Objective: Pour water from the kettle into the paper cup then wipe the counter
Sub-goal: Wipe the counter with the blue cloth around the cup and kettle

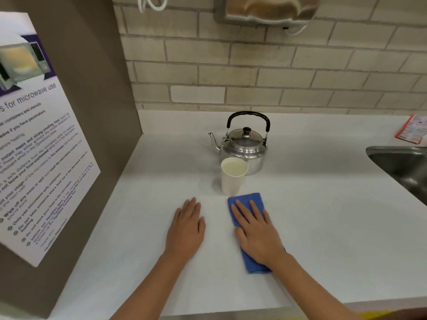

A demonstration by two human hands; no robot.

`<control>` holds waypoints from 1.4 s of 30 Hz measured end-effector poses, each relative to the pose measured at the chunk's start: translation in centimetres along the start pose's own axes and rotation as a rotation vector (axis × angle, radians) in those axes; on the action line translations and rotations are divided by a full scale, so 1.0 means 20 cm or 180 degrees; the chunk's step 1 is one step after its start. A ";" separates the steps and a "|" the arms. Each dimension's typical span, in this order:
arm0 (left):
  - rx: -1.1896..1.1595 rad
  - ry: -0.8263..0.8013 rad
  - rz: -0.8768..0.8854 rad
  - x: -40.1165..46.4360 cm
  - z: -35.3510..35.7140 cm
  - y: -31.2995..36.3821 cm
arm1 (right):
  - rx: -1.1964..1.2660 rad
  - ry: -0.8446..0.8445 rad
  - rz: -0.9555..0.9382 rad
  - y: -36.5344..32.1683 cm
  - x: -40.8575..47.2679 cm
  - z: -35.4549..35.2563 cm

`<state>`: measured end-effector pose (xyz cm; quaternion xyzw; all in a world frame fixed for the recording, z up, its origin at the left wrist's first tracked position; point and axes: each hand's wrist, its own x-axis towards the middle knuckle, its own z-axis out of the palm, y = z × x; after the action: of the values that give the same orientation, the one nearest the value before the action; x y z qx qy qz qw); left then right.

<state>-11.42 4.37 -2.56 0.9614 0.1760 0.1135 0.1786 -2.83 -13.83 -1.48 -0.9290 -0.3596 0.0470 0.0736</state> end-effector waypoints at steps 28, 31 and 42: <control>0.0016 -0.0342 -0.0382 -0.09 0.05 0.44 | 0.0430 -0.0024 0.0791 0.08 0.00 -0.09; 0.0375 -0.0417 -0.0329 -0.10 0.10 0.42 | 0.0274 -0.0005 0.0670 0.07 0.04 -0.05; 0.0566 -0.0417 -0.0649 0.20 -0.07 0.02 | 0.0155 0.0222 0.0690 0.08 0.04 0.01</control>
<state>-8.07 6.01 -0.61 0.9559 0.2701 0.0156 0.1144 -1.24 -14.33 -1.96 -0.9615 -0.2529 0.0311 0.1031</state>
